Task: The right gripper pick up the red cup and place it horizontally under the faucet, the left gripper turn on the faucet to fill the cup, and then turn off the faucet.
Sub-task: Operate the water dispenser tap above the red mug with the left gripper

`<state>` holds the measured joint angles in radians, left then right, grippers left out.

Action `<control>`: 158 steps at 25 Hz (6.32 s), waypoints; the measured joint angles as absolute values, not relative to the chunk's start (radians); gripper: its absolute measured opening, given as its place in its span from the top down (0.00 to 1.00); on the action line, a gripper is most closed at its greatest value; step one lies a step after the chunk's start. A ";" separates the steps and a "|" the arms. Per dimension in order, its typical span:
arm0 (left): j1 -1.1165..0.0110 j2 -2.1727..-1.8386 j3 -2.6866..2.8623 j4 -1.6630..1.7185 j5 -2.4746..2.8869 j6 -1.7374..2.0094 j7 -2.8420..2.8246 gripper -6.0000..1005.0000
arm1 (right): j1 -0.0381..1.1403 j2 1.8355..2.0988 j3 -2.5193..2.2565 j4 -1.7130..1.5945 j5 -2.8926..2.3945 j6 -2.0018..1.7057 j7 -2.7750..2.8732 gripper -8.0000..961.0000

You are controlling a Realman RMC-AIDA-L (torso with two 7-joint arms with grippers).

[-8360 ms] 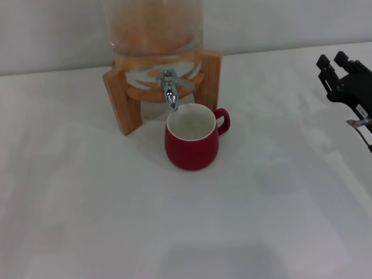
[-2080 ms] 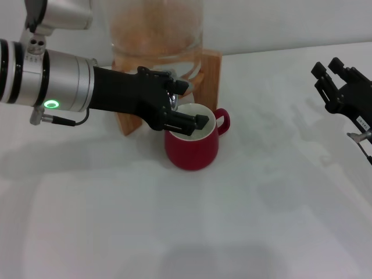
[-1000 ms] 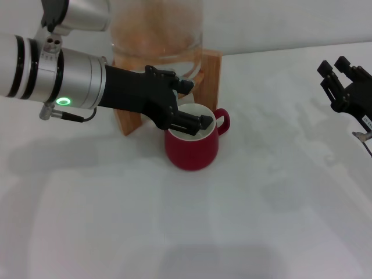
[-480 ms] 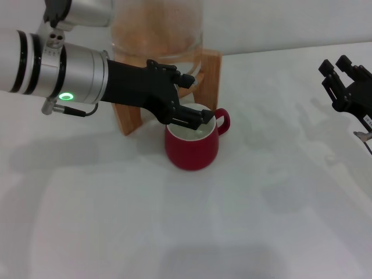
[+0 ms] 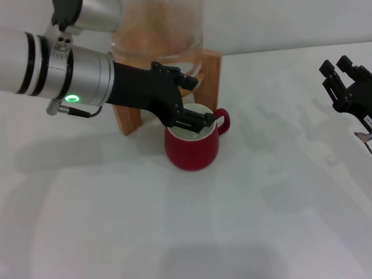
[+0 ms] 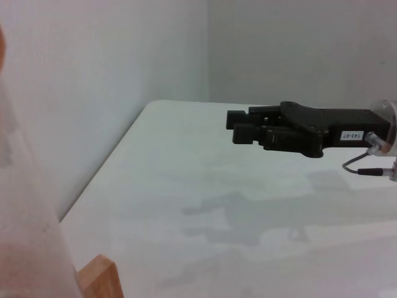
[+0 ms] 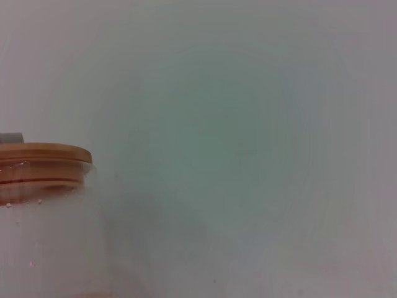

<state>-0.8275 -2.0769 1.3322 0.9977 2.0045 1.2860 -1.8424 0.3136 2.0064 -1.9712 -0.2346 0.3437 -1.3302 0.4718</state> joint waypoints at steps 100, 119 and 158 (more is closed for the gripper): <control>-0.835 -2.080 1.424 1.033 2.005 1.188 -1.816 0.14 | 0.301 2.006 -1.950 -0.233 0.342 -1.384 0.471 0.60; -0.828 -2.081 1.424 1.041 2.027 1.185 -1.815 0.14 | 0.292 2.006 -1.950 -0.232 0.339 -1.396 0.472 0.60; -0.814 -2.083 1.430 1.045 2.031 1.098 -1.813 0.14 | 0.288 2.008 -1.950 -0.232 0.338 -1.410 0.473 0.60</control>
<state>-0.8137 -2.0829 1.4295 1.0450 2.0314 1.0978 -1.8132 0.2880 2.0080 -1.9497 -0.2317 0.3375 -1.4098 0.4729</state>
